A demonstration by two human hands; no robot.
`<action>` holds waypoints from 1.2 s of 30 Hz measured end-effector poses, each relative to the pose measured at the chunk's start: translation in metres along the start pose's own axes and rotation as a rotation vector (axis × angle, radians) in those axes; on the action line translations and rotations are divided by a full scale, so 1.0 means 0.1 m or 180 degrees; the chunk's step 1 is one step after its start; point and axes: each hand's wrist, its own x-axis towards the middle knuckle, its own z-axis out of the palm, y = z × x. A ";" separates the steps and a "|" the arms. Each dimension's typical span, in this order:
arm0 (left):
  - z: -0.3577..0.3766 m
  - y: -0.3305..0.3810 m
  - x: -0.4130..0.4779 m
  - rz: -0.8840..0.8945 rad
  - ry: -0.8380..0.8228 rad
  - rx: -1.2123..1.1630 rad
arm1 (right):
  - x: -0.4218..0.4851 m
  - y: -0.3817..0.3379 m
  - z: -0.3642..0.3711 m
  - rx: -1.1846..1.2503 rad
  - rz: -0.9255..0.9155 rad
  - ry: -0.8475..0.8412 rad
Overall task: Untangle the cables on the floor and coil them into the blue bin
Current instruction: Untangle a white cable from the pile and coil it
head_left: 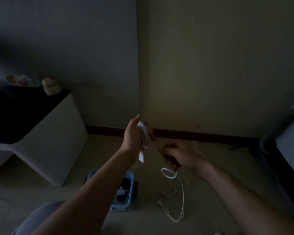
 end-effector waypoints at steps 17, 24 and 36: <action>0.12 -0.18 -0.14 -0.0642 -0.1235 0.1591 | 0.02 -0.08 -0.23 -0.0124 -0.0945 0.0914; 0.11 -0.04 -0.25 -0.0554 -0.1283 0.2000 | 0.06 -0.05 -0.38 -0.0636 -0.0678 0.1440; 0.03 0.01 -0.20 -0.0674 -0.1266 0.0882 | 0.17 0.13 -0.36 0.0072 -0.0340 0.1289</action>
